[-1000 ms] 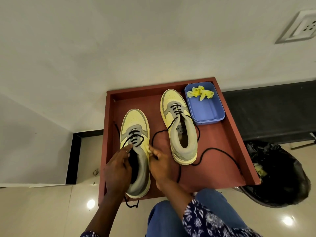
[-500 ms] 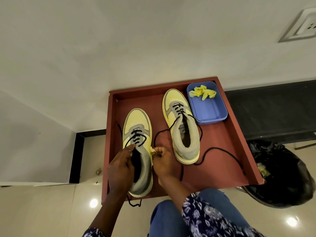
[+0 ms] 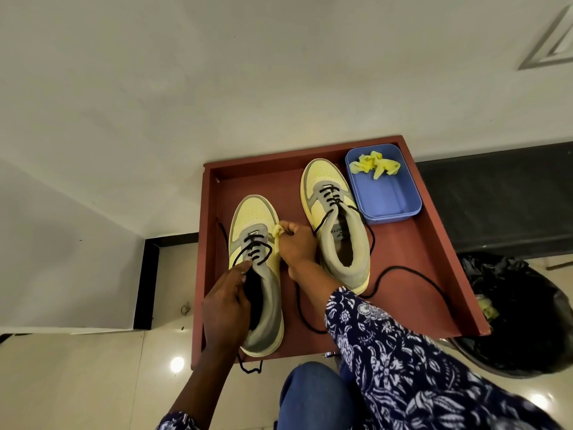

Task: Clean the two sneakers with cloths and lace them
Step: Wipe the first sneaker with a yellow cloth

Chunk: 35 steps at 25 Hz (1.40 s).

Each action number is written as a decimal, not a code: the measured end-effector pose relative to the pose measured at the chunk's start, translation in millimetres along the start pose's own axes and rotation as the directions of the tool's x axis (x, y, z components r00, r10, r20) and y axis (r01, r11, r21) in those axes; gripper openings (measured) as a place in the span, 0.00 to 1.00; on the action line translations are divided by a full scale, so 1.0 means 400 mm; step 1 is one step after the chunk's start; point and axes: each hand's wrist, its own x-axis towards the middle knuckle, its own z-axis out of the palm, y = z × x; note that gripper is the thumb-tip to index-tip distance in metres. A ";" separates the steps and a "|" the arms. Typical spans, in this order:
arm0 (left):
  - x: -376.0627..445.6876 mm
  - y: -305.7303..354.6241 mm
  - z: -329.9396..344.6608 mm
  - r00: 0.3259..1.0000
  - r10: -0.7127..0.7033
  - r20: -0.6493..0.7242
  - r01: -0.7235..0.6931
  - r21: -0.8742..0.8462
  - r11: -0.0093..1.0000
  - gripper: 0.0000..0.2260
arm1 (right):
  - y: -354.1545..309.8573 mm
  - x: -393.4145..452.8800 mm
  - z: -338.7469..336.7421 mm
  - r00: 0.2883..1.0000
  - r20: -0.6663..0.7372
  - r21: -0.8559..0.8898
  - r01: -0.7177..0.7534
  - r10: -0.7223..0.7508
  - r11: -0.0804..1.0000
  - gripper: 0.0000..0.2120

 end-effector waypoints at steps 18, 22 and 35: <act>-0.002 0.006 0.003 0.999 -0.021 -0.047 0.021 0.002 1.000 0.17 | 0.108 -0.196 -0.078 0.959 0.090 -0.025 0.272 -0.268 0.962 0.12; -0.002 0.014 -0.001 0.998 -0.045 -0.037 0.045 -0.018 0.999 0.19 | 0.046 -0.115 -0.048 0.934 0.105 -0.257 0.357 -0.341 0.898 0.13; 0.000 0.011 0.001 0.998 -0.049 -0.046 0.047 -0.046 0.998 0.19 | 0.009 -0.048 -0.037 0.876 0.252 -0.472 0.482 -0.411 0.738 0.17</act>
